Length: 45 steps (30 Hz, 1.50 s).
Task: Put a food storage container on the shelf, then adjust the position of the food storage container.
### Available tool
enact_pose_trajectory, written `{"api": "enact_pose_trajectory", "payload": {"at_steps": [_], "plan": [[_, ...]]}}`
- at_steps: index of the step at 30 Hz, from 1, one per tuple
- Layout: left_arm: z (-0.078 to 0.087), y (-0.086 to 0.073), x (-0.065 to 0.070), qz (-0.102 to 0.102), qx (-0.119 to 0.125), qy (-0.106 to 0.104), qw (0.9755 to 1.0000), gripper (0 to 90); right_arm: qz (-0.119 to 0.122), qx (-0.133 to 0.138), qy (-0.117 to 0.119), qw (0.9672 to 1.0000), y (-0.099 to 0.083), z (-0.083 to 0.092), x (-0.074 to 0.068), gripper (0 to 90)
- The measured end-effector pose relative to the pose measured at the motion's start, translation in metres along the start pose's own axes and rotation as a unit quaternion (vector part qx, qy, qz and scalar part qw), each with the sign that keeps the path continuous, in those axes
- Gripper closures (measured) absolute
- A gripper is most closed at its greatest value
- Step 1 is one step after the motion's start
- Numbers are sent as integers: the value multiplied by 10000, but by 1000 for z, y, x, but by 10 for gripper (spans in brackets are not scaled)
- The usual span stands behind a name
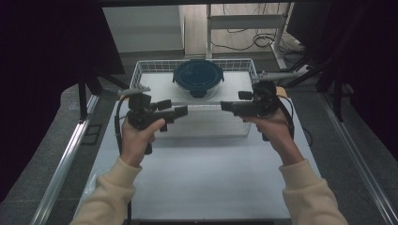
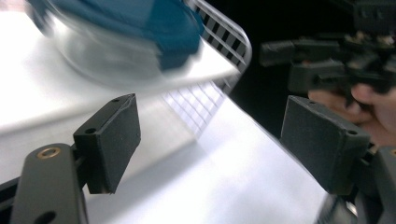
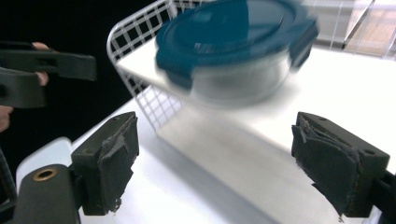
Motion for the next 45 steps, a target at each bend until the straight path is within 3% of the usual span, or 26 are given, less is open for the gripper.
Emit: {"api": "enact_pose_trajectory", "payload": {"at_steps": [3,9,14,16,20,22,24,26,28,30,33,38,45], "plan": [[2,-23,10,-182,-183,-24,9997,189,63,54,74,9999,-23,6,-7,161],[9,-66,13,-148,-314,-55,9994,209,60,51,135,9999,-67,14,-14,173],[13,-98,5,-148,-427,236,9987,215,3,-50,189,9998,-95,15,-20,176],[15,-111,0,-65,-492,234,9985,219,7,-107,201,9997,-107,14,-23,178],[21,-132,-6,-52,-645,335,9973,228,-242,-237,294,9990,-132,8,-25,187],[23,-142,-10,19,-671,333,9972,229,-202,-457,172,9986,-149,3,-26,187],[23,-154,-14,120,-706,329,9969,230,-264,-479,138,9984,-161,0,-26,187],[15,-161,-16,242,-802,287,9961,233,-467,-476,224,9975,-176,-6,-27,194],[9,-165,-14,164,-894,189,9957,230,-409,-603,74,9973,-186,-10,-29,195],[7,-168,-13,10,-1051,275,9941,235,-448,-612,113,9971,-195,-12,-31,195],[10,-169,-17,97,-998,308,9945,237,-294,-799,65,9963,-205,-14,-33,195],[16,-171,-19,17,-1024,475,9936,241,-348,-689,18,9970,-202,-9,-31,200],[22,-170,-12,-3,-974,496,9940,241,-74,-589,-46,9982,-195,-1,-40,200]]}}
Point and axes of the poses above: each handheld gripper's, and its own axes: z roughly backward along the jaws, y roughly out of its top, x roughly to its right, the point moved 4 cm from there along -z, roughly forward along the jaws, and after that the axes turned 1 degree about -x, right-handed, at the moved point
